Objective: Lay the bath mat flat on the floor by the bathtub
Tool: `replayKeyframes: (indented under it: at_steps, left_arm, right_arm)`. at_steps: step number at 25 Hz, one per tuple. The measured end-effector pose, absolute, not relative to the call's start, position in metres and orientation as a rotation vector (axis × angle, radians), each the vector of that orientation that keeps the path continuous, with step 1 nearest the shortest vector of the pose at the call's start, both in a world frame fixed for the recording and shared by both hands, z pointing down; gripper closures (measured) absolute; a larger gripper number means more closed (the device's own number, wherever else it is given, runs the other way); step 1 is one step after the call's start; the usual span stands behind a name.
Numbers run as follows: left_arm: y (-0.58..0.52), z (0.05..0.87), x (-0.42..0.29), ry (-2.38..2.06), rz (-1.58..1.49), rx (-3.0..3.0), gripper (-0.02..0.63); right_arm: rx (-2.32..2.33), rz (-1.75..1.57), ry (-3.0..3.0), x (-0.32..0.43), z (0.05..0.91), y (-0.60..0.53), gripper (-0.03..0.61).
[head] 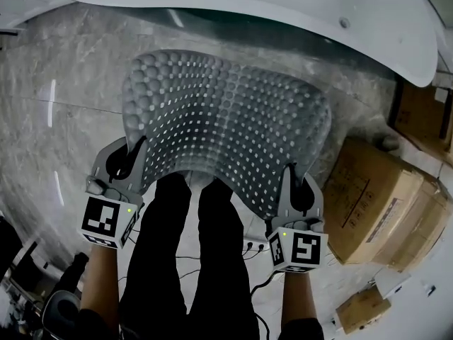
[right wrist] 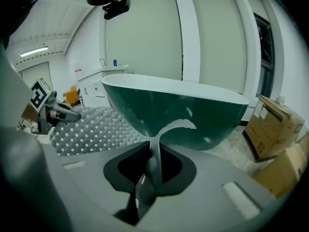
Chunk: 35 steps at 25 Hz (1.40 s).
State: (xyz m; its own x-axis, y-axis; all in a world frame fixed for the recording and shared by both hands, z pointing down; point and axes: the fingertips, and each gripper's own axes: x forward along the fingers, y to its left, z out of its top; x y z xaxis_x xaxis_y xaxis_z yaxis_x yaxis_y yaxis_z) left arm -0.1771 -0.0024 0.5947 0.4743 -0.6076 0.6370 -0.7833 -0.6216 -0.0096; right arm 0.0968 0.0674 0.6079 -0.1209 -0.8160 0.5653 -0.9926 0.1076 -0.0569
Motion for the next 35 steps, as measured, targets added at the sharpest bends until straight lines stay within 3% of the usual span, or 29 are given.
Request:
replayKeyframes:
  at_steps: [22, 31, 35]
  left_arm:
    - [-0.024, 0.678, -0.207, -1.207, 0.951, 2.505, 0.597]
    - [-0.003, 0.553, -0.146, -1.187, 0.858, 2.391, 0.597]
    - [-0.01, 0.537, -0.141, -1.177, 0.882, 2.386, 0.597]
  right_arm:
    - [1.718, 0.63, -2.09, 0.064, 0.712, 0.039, 0.523]
    - [1.583, 0.605, -2.058, 0.132, 0.559, 0.034, 0.523]
    - [1.526, 0.598, -2.071, 0.138, 0.547, 0.026, 0.523]
